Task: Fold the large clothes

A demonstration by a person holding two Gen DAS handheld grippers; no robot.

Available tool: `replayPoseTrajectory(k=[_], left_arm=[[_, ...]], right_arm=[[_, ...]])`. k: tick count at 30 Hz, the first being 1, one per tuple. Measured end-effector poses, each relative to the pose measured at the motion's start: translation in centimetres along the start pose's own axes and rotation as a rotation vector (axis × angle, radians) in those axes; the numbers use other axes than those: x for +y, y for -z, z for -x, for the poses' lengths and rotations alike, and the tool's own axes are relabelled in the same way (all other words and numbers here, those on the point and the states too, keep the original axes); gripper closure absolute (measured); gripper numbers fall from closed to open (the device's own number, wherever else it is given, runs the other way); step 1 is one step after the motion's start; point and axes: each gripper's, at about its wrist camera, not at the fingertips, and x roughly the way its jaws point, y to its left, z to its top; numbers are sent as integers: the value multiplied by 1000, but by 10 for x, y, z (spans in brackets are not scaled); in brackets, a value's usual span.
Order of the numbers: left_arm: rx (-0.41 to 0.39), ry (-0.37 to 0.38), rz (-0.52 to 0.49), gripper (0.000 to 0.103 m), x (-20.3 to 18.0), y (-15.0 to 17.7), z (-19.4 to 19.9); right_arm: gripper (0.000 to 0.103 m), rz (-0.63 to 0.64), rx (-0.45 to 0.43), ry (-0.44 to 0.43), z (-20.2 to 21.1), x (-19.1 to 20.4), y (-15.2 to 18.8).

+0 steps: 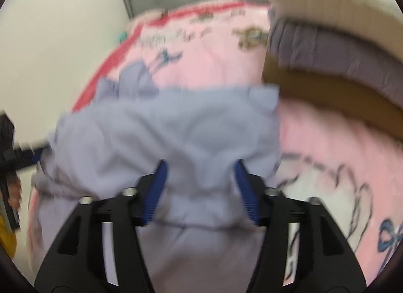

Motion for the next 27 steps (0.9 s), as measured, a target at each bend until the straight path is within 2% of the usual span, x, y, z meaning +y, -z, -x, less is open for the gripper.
replayPoseTrajectory(k=[1, 3, 4, 6, 8, 11, 12, 15, 17, 20, 22, 24, 25, 27], left_arm=[[8, 13, 36, 46, 4, 5, -4], [15, 23, 88, 47, 11, 13, -11], [14, 19, 102, 51, 13, 16, -13], [7, -10, 114, 78, 14, 19, -14], [-9, -14, 120, 81, 11, 20, -10], [12, -59, 96, 81, 7, 22, -14], [22, -64, 98, 81, 8, 22, -16], [30, -51, 129, 81, 15, 23, -18], [21, -55, 118, 81, 15, 27, -16], [25, -86, 80, 80, 14, 32, -18], [15, -125, 50, 78, 6, 31, -14], [-40, -159, 8, 77, -6, 29, 3], [-90, -169, -28, 77, -14, 28, 14], [-228, -168, -162, 77, -36, 30, 41]], right_arm=[[36, -1, 0, 3, 0, 3, -4], [36, 3, 21, 30, -10, 3, -15], [37, 2, 32, 28, -17, 3, -20], [51, -9, 51, -9, -25, 6, -27], [73, 3, 107, -18, -40, 12, -32], [91, 52, 239, 91, -71, 19, -28], [91, 33, 299, 86, -86, 17, -24], [91, 16, 374, 89, -106, 16, -16], [91, 20, 392, 106, -112, 19, -14], [90, 133, 405, 165, -120, 32, -11], [89, 190, 380, 195, -113, 40, -11], [84, 181, 325, 158, -96, 42, -12], [77, 160, 277, 120, -83, 41, -12], [56, 102, 147, 52, -51, 41, -5]])
